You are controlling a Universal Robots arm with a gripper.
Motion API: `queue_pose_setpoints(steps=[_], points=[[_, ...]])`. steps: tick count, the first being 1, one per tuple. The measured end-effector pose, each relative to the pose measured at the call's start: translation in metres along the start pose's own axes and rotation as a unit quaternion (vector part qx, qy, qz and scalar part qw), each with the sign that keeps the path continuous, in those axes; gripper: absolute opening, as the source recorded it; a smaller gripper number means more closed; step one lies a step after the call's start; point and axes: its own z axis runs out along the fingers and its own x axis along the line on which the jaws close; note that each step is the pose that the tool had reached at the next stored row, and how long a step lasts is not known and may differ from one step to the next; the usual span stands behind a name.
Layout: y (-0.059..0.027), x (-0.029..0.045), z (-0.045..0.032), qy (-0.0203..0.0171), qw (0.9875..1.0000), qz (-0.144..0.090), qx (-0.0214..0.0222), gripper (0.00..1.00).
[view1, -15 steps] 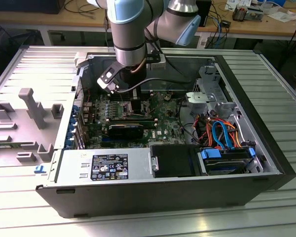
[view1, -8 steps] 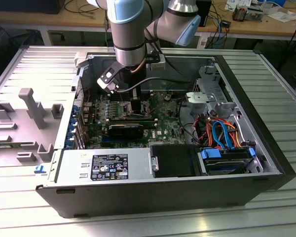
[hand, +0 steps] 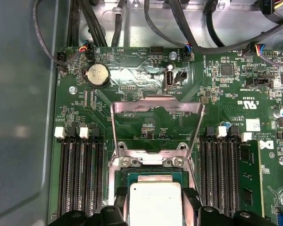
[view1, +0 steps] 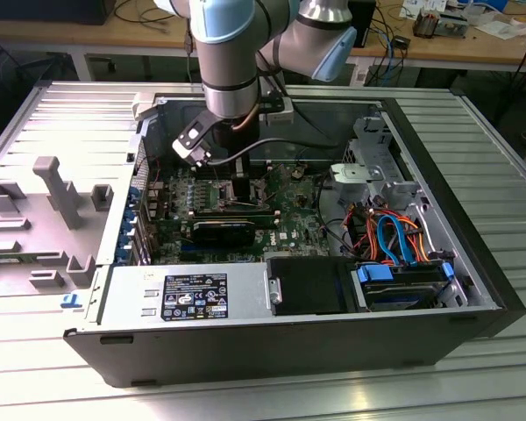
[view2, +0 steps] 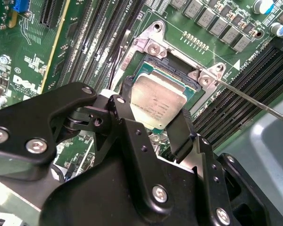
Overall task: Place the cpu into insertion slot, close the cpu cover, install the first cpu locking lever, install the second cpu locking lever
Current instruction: 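Place the cpu into insertion slot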
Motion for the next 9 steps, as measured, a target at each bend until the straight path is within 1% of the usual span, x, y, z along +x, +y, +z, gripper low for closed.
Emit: queue_pose_setpoints(steps=[9], points=[[-0.0007, 0.0015, 0.0031, 0.0001, 1.0, 0.0, 0.0, 0.54]])
